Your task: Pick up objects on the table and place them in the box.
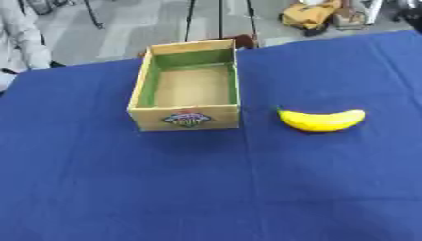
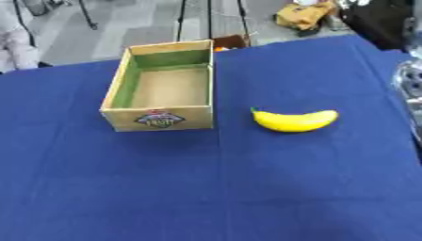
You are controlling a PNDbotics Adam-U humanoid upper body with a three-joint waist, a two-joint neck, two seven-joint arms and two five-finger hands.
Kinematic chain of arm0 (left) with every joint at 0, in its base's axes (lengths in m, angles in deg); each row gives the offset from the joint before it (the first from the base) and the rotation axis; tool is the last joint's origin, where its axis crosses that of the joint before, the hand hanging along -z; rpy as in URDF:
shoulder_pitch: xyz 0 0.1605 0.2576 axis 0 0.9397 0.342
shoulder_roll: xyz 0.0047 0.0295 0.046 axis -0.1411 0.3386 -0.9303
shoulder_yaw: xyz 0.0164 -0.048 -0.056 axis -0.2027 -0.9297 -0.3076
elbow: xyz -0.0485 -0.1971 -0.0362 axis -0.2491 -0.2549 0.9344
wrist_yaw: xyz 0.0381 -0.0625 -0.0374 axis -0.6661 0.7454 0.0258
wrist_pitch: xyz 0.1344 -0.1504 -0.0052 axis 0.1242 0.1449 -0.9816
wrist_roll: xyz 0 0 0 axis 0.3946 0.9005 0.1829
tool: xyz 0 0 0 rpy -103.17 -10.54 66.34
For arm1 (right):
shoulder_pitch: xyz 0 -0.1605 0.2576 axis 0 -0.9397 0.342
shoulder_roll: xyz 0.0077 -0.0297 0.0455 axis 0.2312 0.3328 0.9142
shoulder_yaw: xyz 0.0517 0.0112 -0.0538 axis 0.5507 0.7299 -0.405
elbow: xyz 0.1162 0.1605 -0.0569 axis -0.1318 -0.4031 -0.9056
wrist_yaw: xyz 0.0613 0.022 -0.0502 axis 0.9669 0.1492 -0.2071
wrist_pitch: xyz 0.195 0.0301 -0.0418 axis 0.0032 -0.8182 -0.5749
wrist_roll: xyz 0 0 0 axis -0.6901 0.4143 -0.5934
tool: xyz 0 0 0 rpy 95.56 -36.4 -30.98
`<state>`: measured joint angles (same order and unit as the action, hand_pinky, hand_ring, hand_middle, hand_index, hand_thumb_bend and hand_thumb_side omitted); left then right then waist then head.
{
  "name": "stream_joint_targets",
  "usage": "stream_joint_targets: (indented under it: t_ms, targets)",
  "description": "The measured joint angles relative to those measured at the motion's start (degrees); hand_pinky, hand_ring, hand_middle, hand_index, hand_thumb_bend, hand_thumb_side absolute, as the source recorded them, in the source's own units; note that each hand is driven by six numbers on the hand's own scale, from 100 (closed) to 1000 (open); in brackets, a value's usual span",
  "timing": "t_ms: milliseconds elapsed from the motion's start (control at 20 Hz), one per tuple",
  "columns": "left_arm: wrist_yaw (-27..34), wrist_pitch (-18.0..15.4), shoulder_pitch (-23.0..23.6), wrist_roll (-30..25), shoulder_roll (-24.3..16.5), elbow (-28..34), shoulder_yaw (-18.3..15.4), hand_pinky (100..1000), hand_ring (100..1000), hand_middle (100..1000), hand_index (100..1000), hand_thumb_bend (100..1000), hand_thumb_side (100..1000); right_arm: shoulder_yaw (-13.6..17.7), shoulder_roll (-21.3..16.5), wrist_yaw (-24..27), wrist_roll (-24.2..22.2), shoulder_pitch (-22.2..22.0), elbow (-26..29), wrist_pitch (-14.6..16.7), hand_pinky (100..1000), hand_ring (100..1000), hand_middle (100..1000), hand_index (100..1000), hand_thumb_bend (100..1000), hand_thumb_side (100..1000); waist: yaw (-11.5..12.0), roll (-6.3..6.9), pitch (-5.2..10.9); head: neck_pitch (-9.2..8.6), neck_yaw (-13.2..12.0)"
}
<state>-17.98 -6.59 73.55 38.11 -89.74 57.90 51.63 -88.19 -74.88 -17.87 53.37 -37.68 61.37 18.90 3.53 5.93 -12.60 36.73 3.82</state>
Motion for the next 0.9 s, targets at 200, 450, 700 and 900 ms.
stream_joint_targets:
  t_ms: [200, 450, 700, 900]
  targets:
    - [0.03, 0.05, 0.22, -0.17, -0.23, 0.00, 0.19, 337, 631, 664, 736, 100, 891, -3.14, -1.42, -3.83, -15.17, 4.12, -4.24, 0.38, 782, 923, 852, 950, 623, 1000, 0.00, 0.03, 0.14, 0.01, 0.10]
    - [0.16, 0.12, 0.32, -0.42, -0.24, 0.00, 0.32, 336, 632, 664, 736, 100, 891, -6.18, -2.27, -7.20, -29.62, 8.15, -9.35, 2.93, 785, 932, 901, 976, 695, 918, 0.01, 0.14, 0.25, 0.01, 0.26]
    - [0.23, 0.12, 0.37, -0.50, -0.24, 0.00, 0.33, 335, 632, 665, 736, 100, 890, -7.98, -2.28, -7.70, -39.49, 10.44, -13.64, 4.55, 776, 939, 900, 994, 787, 740, 0.01, 0.20, 0.25, -0.01, 0.28]
    - [0.24, 0.07, 0.43, -0.56, -0.24, 0.00, 0.33, 334, 632, 665, 736, 100, 890, -8.44, -2.31, -6.72, -44.40, 10.78, -15.32, 3.90, 822, 994, 931, 1000, 835, 687, 0.01, 0.29, 0.25, -0.07, 0.28]
